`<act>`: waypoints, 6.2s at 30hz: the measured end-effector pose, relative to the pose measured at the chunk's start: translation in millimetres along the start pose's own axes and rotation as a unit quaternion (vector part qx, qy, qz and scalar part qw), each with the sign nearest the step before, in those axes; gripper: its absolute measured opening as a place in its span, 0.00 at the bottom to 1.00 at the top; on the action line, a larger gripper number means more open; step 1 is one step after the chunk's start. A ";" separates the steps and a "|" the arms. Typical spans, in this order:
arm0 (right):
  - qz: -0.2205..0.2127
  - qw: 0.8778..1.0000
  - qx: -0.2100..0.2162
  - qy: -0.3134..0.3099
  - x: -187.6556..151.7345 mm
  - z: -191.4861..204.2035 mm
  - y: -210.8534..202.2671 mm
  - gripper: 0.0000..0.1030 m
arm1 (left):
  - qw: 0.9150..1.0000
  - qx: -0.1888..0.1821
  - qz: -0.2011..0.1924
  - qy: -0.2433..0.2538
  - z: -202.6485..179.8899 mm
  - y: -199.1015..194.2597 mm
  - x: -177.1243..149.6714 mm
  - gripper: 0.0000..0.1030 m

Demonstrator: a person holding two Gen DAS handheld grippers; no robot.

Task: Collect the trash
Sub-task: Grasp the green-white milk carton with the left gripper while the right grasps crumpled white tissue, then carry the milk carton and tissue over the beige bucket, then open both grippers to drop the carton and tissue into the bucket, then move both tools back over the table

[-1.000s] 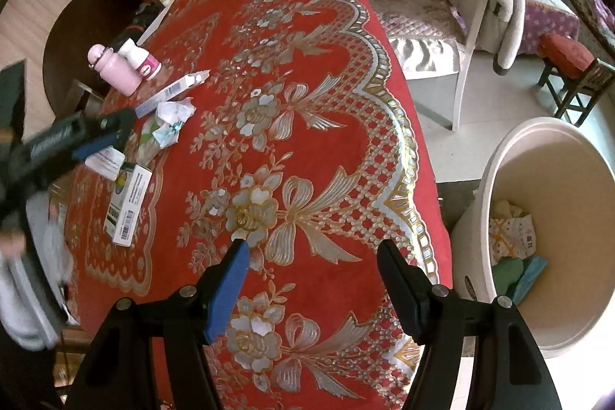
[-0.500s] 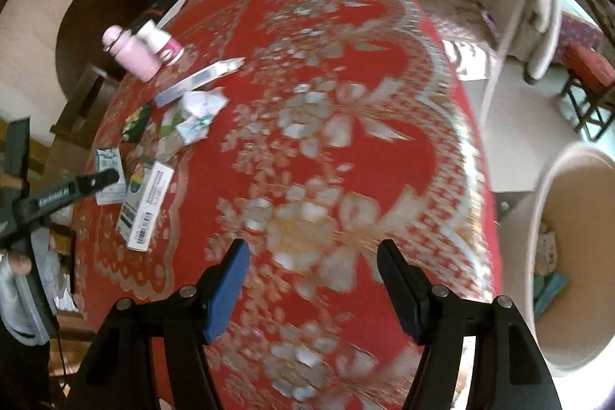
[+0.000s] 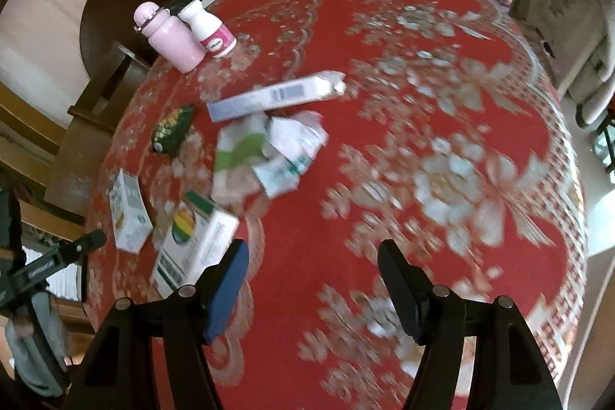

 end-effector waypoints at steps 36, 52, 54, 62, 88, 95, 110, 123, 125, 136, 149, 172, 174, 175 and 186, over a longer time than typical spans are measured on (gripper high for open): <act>-0.046 0.999 0.000 0.015 29.9 2.9 8.7 0.24 | 0.999 -0.021 0.009 -0.042 2.9 58.9 23.3 0.56; -0.054 0.998 0.016 -0.005 -14.2 -11.2 -41.7 0.24 | 0.998 -0.047 -0.021 0.034 -74.2 10.4 11.6 0.56; -0.059 0.998 0.014 -0.005 -16.1 -15.8 -48.3 0.24 | 0.997 -0.050 -0.025 0.047 -87.6 6.8 10.2 0.56; -0.075 0.997 0.002 0.012 -25.6 -44.6 -75.2 0.24 | 0.992 -0.063 -0.032 0.102 -145.0 -1.9 3.0 0.56; -0.122 0.987 -0.039 0.099 -53.0 -150.7 -148.0 0.24 | 0.963 -0.102 -0.033 0.247 -296.2 3.6 -19.1 0.56; -0.134 0.982 -0.049 0.122 -62.2 -174.7 -163.8 0.24 | 0.954 -0.110 -0.035 0.276 -326.7 3.2 -28.3 0.56; -0.156 0.967 -0.077 0.184 -90.2 -239.3 -200.3 0.24 | 0.929 -0.129 -0.030 0.346 -403.9 8.7 -60.2 0.56; -0.163 0.952 -0.100 0.240 -114.4 -301.5 -224.0 0.24 | 0.907 -0.148 -0.017 0.394 -470.8 21.9 -91.9 0.55; -0.163 0.950 -0.102 0.246 -117.4 -308.8 -227.1 0.24 | 0.905 -0.151 -0.015 0.397 -477.9 23.9 -94.2 0.55; -0.143 0.944 -0.114 0.274 -126.6 -345.2 -223.3 0.24 | 0.896 -0.183 0.020 0.404 -518.9 47.3 -113.8 0.55; -0.127 0.937 -0.125 0.299 -130.7 -376.8 -217.6 0.39 | 0.892 -0.235 0.063 0.381 -553.4 71.0 -121.8 0.56; -0.122 0.959 -0.105 0.235 -101.1 -309.8 -202.8 0.42 | 0.927 -0.168 0.015 0.336 -470.4 46.2 -89.8 0.57; -0.119 0.963 -0.099 0.222 -95.5 -296.6 -197.5 0.43 | 0.931 -0.156 0.008 0.331 -455.1 43.1 -84.6 0.57; -0.118 0.965 -0.096 0.216 -93.4 -289.6 -194.7 0.43 | 0.933 -0.150 0.004 0.326 -444.6 41.1 -81.7 0.57; -0.087 0.986 -0.055 0.129 -65.3 -195.5 -147.9 0.44 | 0.961 -0.104 -0.015 0.254 -338.2 27.2 -50.9 0.57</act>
Point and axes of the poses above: each gripper's, at about its wrist camera, not at the fingertips, and y roughly the way its jaws point, z to its left, x to its top, the point moved 5 cm from there along y, roughly the way its jaws point, and after that the axes turned 11 degrees about y, right-handed, at the moved point
